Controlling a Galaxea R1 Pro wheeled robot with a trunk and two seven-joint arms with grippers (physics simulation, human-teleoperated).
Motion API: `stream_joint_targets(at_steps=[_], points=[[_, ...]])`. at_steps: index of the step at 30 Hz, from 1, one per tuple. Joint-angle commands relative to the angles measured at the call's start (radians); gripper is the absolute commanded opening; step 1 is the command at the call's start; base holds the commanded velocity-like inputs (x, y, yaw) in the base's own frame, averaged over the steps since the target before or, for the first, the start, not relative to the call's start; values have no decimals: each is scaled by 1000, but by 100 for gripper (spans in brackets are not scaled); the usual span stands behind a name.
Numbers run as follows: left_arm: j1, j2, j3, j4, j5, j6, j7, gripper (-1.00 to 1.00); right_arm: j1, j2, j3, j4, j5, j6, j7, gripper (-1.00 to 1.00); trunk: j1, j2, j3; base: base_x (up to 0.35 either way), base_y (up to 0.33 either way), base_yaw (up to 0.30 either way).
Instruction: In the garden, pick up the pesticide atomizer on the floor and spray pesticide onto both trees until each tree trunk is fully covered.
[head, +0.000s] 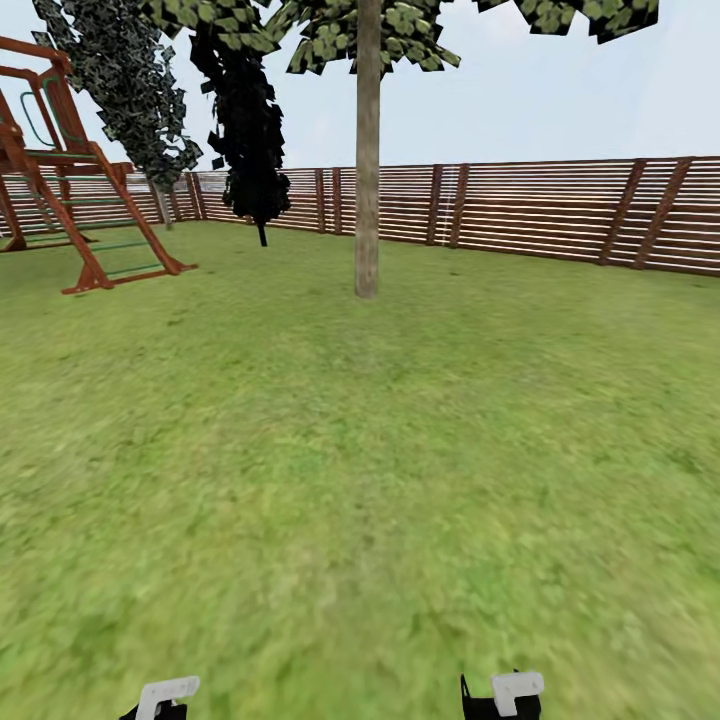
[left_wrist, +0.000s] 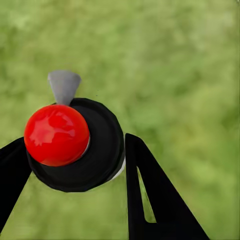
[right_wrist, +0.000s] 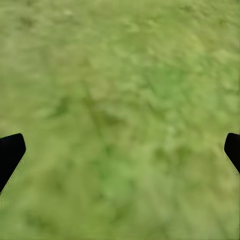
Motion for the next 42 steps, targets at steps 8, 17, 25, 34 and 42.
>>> stream_joint_targets(at_steps=[8, 17, 25, 34, 42], points=[[-1, 0, 8, 1, -11, -4, -1, -100, -1, 0, 4, 1, 8, 0, -10, 100, 0, 0, -1, 339, 0, 0], [-1, 0, 8, 1, -11, -4, -1, -100, -1, 0, 4, 1, 8, 0, -11, 100, 0, 0, -1, 339, 0, 0], [-1, 0, 8, 1, -11, -4, -1, -100, -1, 0, 4, 1, 8, 0, -11, 100, 0, 0, -1, 339, 0, 0], [-1, 0, 8, 0, -11, -4, -1, -100, -1, 0, 4, 1, 8, 0, -11, 100, 0, 0, -1, 339, 0, 0], [-1, 0, 8, 0, -11, -4, -1, -100, -1, 0, 3, 1, 8, 0, -11, 100, 0, 0, -1, 339, 0, 0]])
